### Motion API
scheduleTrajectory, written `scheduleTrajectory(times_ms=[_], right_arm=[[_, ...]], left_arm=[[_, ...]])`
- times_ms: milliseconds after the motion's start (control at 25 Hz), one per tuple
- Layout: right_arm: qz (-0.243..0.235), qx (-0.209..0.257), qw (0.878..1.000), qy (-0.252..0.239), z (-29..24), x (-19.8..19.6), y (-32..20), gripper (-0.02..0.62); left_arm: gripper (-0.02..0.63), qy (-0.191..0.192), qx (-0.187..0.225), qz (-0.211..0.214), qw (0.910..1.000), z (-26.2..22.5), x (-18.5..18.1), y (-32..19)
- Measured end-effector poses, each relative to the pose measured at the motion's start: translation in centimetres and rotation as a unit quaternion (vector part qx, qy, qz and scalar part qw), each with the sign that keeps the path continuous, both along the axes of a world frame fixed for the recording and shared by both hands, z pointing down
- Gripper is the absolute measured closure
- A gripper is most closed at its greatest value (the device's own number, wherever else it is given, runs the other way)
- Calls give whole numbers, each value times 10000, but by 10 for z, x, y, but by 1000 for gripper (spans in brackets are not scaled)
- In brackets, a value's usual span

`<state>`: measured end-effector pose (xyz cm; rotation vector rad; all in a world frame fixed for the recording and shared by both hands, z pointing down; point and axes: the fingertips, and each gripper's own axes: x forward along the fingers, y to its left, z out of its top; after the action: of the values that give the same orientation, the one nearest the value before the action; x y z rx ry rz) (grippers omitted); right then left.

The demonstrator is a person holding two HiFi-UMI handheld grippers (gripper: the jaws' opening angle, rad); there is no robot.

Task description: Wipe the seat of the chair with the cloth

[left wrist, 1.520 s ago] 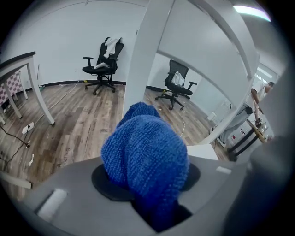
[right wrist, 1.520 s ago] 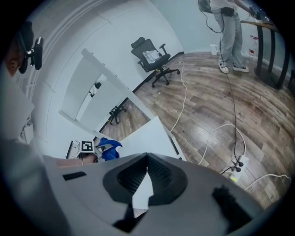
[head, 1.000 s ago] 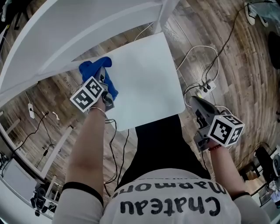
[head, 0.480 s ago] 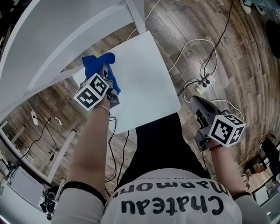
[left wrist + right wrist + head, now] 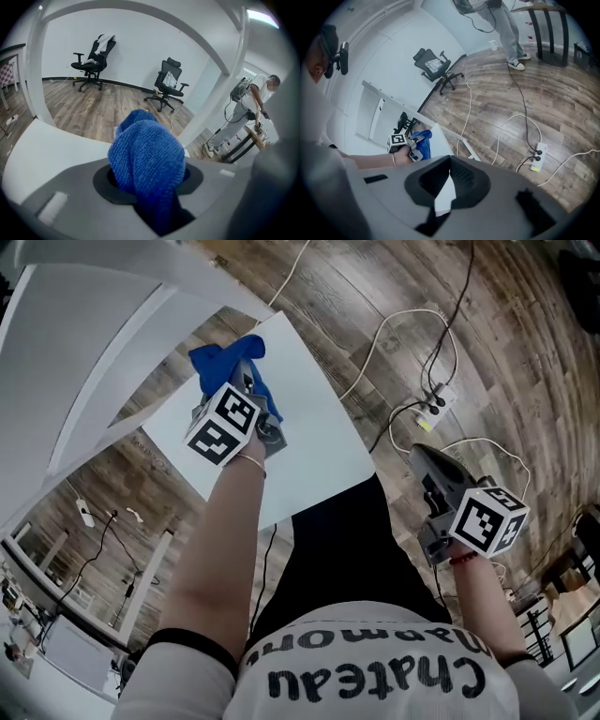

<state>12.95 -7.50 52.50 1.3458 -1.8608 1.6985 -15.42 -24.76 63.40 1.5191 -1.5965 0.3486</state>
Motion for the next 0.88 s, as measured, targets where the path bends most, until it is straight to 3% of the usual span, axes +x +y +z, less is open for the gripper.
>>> scheduleTrajectory(times_ms=[120,240,480,720,880], right_arm=[[122,-23,9999,-48,3,7,6,583],[242,-46,9997,-81,7,13,15,583],[443,-89,9989,-77,8,23,31,583],[465,-127,9988,-64,11,26,38,583],[233,-81,9997,-53,6,20,32,583]], left_arm=[[428,337,71,105,9994,-1,34,-6],[428,440,89,486,9978,0,67,-8],[433,335,100,1012,9943,-1,105,-9],[463,51,385,2028,9784,-11,151,-1],[465,114,500,1848,9814,-27,142,9]])
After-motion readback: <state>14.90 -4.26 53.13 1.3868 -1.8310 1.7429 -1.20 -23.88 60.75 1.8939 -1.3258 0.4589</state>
